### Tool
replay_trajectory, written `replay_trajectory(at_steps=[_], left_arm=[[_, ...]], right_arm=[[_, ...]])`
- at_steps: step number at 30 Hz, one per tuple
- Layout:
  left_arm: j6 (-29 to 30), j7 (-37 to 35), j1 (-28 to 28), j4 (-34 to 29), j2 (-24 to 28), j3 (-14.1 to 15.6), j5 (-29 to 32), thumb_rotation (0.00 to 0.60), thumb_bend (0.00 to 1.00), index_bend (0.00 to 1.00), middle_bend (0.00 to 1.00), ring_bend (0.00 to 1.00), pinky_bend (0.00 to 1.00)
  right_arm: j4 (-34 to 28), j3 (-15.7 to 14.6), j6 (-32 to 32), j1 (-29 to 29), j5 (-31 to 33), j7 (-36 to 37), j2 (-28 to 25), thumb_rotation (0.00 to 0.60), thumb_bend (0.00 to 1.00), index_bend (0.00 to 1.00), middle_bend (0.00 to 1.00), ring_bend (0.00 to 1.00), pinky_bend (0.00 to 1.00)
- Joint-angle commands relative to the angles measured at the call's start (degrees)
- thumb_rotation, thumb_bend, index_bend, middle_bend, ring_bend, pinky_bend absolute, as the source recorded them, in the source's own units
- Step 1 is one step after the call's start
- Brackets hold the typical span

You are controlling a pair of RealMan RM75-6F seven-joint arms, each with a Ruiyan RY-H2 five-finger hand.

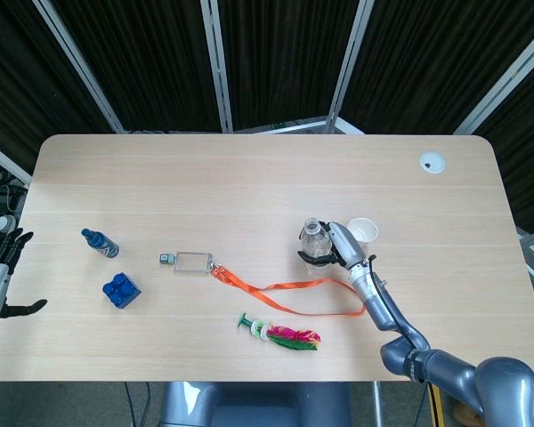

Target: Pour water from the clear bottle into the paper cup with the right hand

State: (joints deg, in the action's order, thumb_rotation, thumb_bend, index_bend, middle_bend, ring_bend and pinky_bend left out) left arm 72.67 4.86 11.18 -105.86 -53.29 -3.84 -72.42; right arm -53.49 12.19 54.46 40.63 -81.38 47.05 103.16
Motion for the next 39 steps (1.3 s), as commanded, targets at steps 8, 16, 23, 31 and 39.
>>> replay_trajectory(at_steps=[8, 16, 23, 31, 39], left_arm=[[-0.41, 0.9, 0.2, -0.22, -0.34, 0.31, 0.18, 0.6, 0.04, 0.0, 0.0, 0.0, 0.0], [-0.48, 1.46, 0.28, -0.45, -0.55, 0.48, 0.23, 0.6, 0.04, 0.0, 0.0, 0.0, 0.0], [-0.36, 1.65, 0.25, -0.53, -0.61, 0.57, 0.11, 0.6, 0.04, 0.0, 0.0, 0.0, 0.0], [-0.23, 1.71, 0.23, -0.51, -0.68, 0.64, -0.02, 0.6, 0.04, 0.0, 0.0, 0.0, 0.0], [0.07, 1.04, 0.04, -0.79, -0.32, 0.83, -0.85, 0.6, 0.04, 0.0, 0.0, 0.0, 0.0]], right_arm=[[3.28, -2.25, 1.02, -1.11, -1.2, 2.74, 1.24, 0.6, 0.29, 0.47, 0.56, 0.52, 0.48], [4.87, -3.36, 2.44, -1.85, -2.29, 6.3, 1.49, 0.6, 0.09, 0.38, 0.48, 0.45, 0.46], [5.44, -3.98, 2.85, -2.09, -2.86, 8.04, 1.32, 0.6, 0.0, 0.29, 0.41, 0.39, 0.42], [6.15, -4.98, 3.78, -2.7, -3.68, 9.91, 1.02, 0.6, 0.0, 0.27, 0.4, 0.37, 0.41], [4.49, -6.2, 5.11, -4.4, -4.23, 11.11, -1.94, 0.6, 0.0, 0.24, 0.35, 0.31, 0.33]])
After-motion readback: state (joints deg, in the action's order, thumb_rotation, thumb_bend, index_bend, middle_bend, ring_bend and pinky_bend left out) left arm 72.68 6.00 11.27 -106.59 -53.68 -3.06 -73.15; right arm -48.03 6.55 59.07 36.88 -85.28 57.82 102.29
